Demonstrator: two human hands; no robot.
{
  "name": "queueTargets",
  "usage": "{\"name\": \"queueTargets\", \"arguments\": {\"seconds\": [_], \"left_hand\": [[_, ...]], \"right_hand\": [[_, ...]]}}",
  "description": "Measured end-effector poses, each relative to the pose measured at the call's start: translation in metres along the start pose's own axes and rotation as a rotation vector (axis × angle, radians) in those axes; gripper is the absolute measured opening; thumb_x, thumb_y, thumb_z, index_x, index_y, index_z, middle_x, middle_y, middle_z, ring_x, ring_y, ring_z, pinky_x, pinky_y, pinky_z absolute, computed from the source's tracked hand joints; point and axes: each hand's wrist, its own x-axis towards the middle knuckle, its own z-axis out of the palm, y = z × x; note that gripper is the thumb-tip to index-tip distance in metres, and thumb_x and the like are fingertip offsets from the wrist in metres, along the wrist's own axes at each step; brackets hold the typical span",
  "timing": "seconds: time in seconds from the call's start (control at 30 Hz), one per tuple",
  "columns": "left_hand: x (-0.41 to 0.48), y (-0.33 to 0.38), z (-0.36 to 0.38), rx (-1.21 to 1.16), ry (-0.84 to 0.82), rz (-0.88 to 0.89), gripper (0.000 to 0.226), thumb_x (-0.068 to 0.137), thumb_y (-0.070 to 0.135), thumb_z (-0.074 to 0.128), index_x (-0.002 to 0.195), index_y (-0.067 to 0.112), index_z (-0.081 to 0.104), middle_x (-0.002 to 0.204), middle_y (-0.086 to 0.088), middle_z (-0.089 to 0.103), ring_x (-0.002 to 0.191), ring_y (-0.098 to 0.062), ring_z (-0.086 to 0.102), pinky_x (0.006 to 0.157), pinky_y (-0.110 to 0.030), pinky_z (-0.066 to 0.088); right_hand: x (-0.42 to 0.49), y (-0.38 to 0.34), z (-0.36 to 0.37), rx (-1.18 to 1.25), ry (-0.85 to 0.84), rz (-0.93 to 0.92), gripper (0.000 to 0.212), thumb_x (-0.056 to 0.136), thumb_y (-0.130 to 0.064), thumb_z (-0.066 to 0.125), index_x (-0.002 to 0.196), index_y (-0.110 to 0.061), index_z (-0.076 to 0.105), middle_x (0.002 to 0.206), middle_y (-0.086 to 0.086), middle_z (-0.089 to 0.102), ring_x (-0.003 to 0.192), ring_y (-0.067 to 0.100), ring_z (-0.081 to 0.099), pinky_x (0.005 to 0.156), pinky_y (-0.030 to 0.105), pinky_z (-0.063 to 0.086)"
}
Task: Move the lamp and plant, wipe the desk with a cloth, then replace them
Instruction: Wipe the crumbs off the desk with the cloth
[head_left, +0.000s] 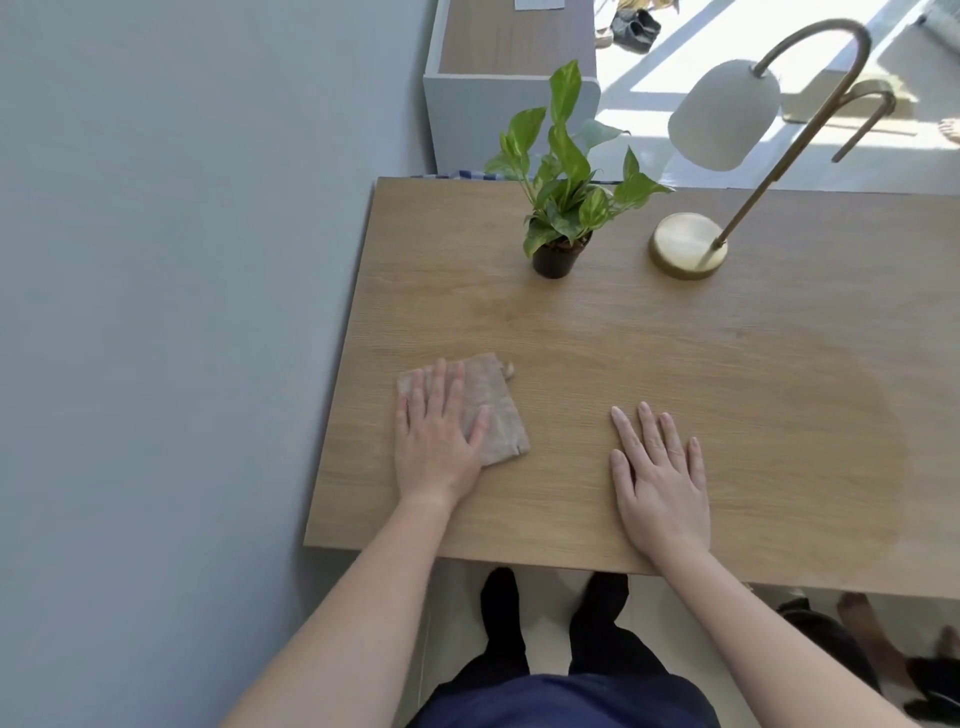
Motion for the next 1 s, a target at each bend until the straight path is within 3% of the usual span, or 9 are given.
{"name": "queueTargets", "arguments": {"seconds": [0.2,0.33,0.47,0.57,0.7,0.83,1.0], "left_hand": [[-0.064,-0.079,0.002,-0.048,0.038,-0.091,0.073,0.110,0.065,0.010,0.171,0.031,-0.010,0.180,0.005,-0.010,0.166,-0.019,-0.013,0.135,-0.049,0.006],[-0.107,-0.069,0.006,-0.037,0.033,-0.160,0.075,0.110,0.057,0.019,0.172,0.016,0.008,0.180,-0.006,0.002,0.167,-0.023,-0.007,0.135,-0.048,0.005],[-0.089,-0.051,0.005,-0.051,0.025,-0.245,0.080,0.108,0.063,0.011,0.172,0.016,0.001,0.180,-0.004,-0.006,0.166,-0.019,-0.010,0.135,-0.046,0.002],[-0.066,-0.069,-0.001,0.009,0.069,-0.216,0.077,0.109,0.063,0.011,0.172,0.020,0.001,0.180,-0.001,0.000,0.167,-0.020,-0.002,0.135,-0.044,0.004],[-0.030,-0.092,-0.011,-0.007,0.076,-0.198,0.077,0.108,0.063,0.013,0.173,0.022,0.004,0.181,0.001,0.004,0.167,-0.018,0.001,0.135,-0.043,0.007],[-0.045,-0.084,-0.010,0.008,0.102,-0.199,0.074,0.110,0.059,0.014,0.172,0.019,0.012,0.180,-0.003,0.011,0.167,-0.022,0.008,0.135,-0.045,0.008],[-0.090,-0.083,0.006,0.022,0.059,-0.069,0.072,0.111,0.059,0.018,0.172,0.024,0.004,0.180,0.002,-0.002,0.167,-0.016,-0.005,0.135,-0.041,-0.002]], "right_hand": [[-0.001,0.002,0.000,-0.020,0.008,-0.002,0.057,0.113,-0.053,0.017,0.166,-0.053,-0.001,0.177,-0.016,-0.002,0.164,0.009,-0.009,0.134,0.045,-0.005],[0.000,-0.003,0.001,-0.014,0.021,-0.002,0.057,0.113,-0.052,0.019,0.167,-0.053,0.000,0.177,-0.016,0.000,0.165,0.010,-0.007,0.134,0.045,-0.003],[-0.002,-0.003,0.002,-0.001,0.017,0.003,0.056,0.112,-0.054,0.013,0.167,-0.053,0.000,0.177,-0.016,-0.001,0.164,0.010,-0.008,0.134,0.045,-0.004],[-0.001,-0.007,0.001,0.004,0.011,0.013,0.055,0.111,-0.055,0.008,0.166,-0.055,-0.002,0.177,-0.016,-0.002,0.164,0.009,-0.008,0.134,0.045,-0.005],[0.005,-0.017,-0.001,0.034,0.024,0.090,0.055,0.112,-0.053,0.015,0.165,-0.056,0.002,0.178,-0.015,0.000,0.165,0.010,-0.006,0.133,0.047,-0.007],[0.006,-0.021,0.001,0.026,0.046,0.090,0.056,0.112,-0.053,0.016,0.165,-0.057,0.001,0.177,-0.015,0.001,0.165,0.011,-0.004,0.133,0.049,-0.005],[0.001,-0.021,0.003,0.024,0.041,0.097,0.056,0.111,-0.052,0.018,0.165,-0.057,0.001,0.178,-0.014,0.003,0.165,0.011,-0.002,0.133,0.048,-0.005]]}}
